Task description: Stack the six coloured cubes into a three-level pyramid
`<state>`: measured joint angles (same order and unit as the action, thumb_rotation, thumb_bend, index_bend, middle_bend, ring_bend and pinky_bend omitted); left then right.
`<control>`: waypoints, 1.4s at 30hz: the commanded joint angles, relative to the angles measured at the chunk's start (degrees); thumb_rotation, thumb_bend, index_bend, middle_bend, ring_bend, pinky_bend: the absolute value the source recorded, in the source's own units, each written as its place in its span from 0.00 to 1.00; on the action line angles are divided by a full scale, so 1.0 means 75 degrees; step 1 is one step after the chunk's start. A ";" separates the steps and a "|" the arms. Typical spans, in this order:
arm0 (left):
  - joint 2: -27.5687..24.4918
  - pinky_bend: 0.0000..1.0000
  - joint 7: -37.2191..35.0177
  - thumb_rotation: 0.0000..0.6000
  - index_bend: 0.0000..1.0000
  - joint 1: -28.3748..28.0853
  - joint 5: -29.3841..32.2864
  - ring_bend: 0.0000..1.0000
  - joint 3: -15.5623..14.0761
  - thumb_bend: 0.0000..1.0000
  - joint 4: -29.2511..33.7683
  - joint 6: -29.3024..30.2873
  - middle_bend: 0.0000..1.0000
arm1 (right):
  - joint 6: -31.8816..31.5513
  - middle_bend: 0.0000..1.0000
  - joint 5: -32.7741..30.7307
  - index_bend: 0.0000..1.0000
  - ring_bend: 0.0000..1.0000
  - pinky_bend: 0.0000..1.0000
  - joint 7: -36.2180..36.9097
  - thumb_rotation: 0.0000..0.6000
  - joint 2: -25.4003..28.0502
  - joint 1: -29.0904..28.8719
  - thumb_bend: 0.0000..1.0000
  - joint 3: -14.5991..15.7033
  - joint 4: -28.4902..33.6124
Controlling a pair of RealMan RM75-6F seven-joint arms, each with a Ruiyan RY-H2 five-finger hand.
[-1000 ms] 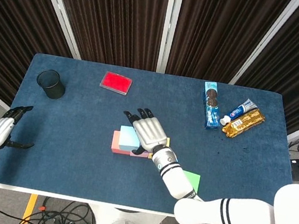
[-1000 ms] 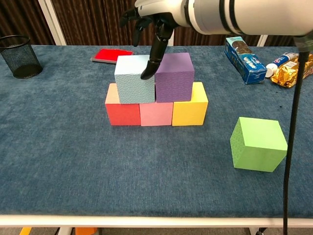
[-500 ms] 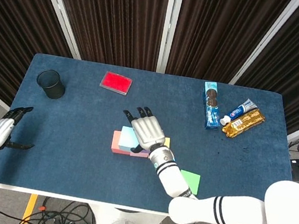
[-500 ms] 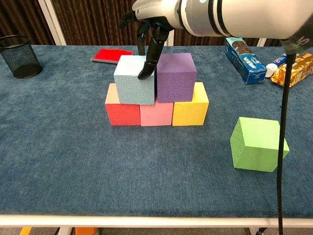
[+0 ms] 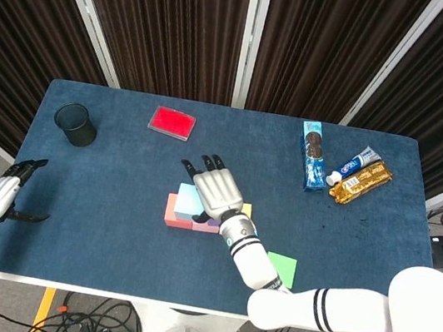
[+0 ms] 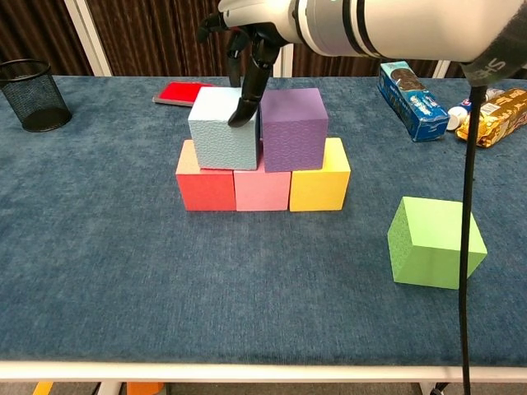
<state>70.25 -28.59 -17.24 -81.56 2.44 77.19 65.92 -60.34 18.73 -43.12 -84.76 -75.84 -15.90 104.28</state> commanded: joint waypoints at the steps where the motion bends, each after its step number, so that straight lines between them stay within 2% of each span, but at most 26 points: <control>1: 0.0001 0.07 0.0003 1.00 0.08 -0.0004 0.0003 0.00 0.0006 0.04 -0.0006 -0.0003 0.09 | 0.0106 0.42 0.0029 0.00 0.00 0.00 0.0026 1.00 0.0035 -0.0023 0.10 0.0006 -0.0046; 25: -0.0023 0.07 0.0113 1.00 0.08 -0.0058 0.0053 0.00 0.0039 0.04 0.0056 -0.0101 0.09 | 0.0870 0.42 0.0023 0.00 0.00 0.00 0.0326 1.00 0.0414 -0.0207 0.11 0.0200 -0.0236; 42: -0.0013 0.07 0.0085 1.00 0.08 -0.0042 0.0048 0.00 0.0019 0.04 0.0043 -0.0110 0.09 | 0.0759 0.42 0.0046 0.00 0.00 0.00 0.0487 1.00 0.0462 -0.0279 0.11 0.0349 -0.0155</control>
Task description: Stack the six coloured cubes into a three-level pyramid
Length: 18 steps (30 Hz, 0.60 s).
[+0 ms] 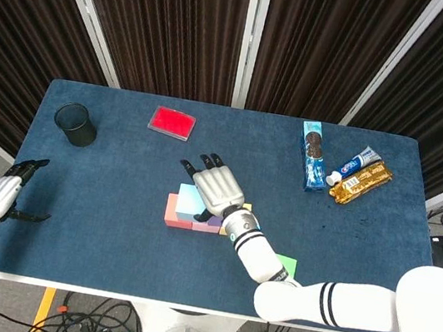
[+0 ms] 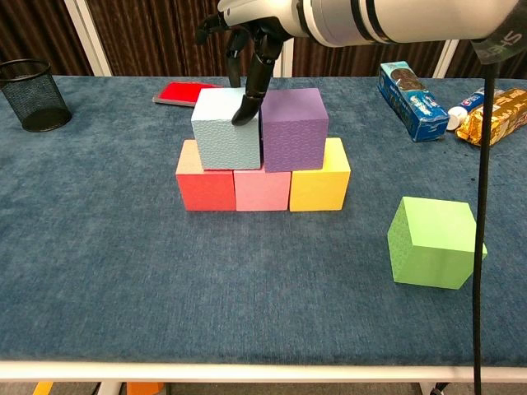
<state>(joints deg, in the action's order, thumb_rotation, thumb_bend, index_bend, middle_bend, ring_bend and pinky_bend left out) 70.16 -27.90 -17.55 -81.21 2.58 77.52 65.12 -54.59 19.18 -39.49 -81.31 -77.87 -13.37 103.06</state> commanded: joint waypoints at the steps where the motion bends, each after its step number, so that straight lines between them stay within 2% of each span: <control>1: -0.0004 0.07 -0.0011 1.00 0.08 -0.0003 -0.0002 0.00 0.0002 0.04 -0.0002 -0.0005 0.09 | -0.0013 0.42 -0.0026 0.00 0.00 0.00 0.0009 1.00 0.0004 -0.0012 0.11 0.0019 0.0009; 18: -0.0010 0.07 0.0009 1.00 0.08 -0.0001 0.0008 0.00 0.0009 0.04 0.0015 0.0000 0.09 | -0.0019 0.43 -0.0017 0.00 0.00 0.00 0.0140 1.00 0.0036 -0.0044 0.11 0.0057 0.0031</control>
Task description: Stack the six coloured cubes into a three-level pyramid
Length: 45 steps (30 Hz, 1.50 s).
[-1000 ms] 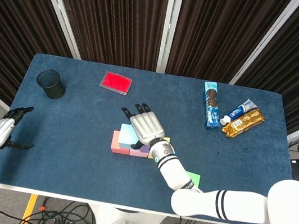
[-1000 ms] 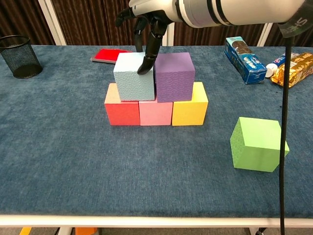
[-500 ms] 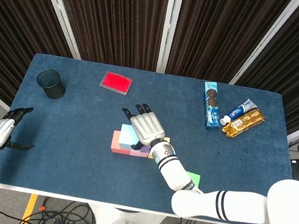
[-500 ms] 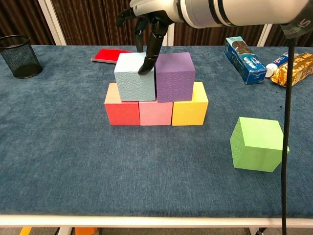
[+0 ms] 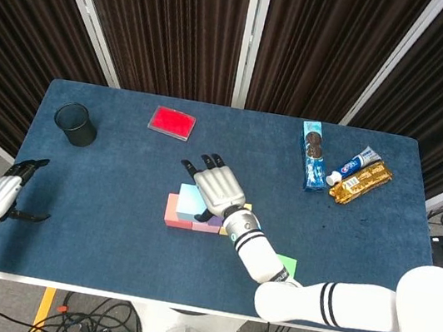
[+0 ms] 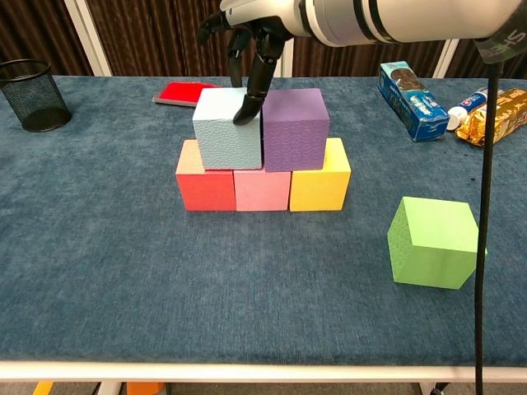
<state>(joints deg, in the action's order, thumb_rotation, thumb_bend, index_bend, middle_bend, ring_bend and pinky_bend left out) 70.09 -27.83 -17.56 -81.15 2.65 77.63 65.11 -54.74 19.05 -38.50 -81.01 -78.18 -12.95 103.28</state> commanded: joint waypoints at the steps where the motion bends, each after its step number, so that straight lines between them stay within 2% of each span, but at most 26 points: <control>1: -0.0003 0.07 -0.0003 1.00 0.08 0.0000 -0.0004 0.00 0.0002 0.04 0.0001 0.0005 0.09 | -0.0002 0.43 -0.0001 0.00 0.00 0.00 0.0016 1.00 -0.0009 -0.0006 0.11 0.0002 0.0001; 45: -0.0026 0.07 0.0058 1.00 0.08 -0.0058 -0.0003 0.00 0.0006 0.04 0.0029 -0.0085 0.09 | 0.0322 0.44 -0.0070 0.00 0.00 0.00 0.0084 1.00 0.0138 -0.0179 0.15 0.0153 -0.0112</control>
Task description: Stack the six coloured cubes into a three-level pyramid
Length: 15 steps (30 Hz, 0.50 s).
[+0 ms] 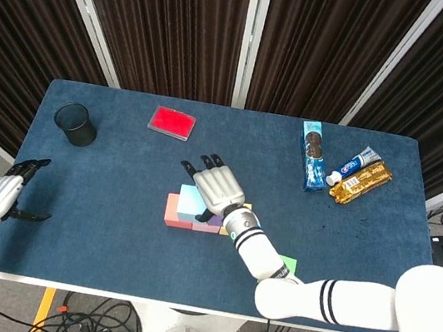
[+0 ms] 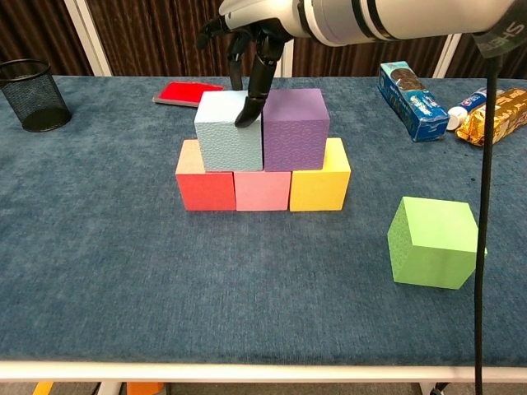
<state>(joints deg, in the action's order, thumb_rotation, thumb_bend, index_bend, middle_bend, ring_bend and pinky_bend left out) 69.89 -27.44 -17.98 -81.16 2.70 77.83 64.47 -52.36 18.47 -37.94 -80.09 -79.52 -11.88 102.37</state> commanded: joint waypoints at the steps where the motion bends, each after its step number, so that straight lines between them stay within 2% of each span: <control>1: -0.0001 0.07 0.0005 1.00 0.08 -0.0005 0.0003 0.00 0.0001 0.04 0.0005 -0.0008 0.09 | 0.0000 0.44 0.0013 0.00 0.00 0.00 0.0015 1.00 0.0022 0.0001 0.15 0.0022 0.0014; 15: -0.0001 0.07 -0.0014 1.00 0.08 0.0012 0.0008 0.00 -0.0014 0.04 -0.0004 0.0002 0.09 | 0.0093 0.44 -0.0003 0.00 0.00 0.00 0.0101 1.00 -0.0030 -0.0059 0.15 0.0090 -0.0075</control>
<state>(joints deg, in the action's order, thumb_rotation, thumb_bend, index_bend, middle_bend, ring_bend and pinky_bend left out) 69.88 -27.54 -17.91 -81.09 2.61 77.80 64.49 -51.67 18.46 -37.18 -80.31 -79.97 -11.21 101.81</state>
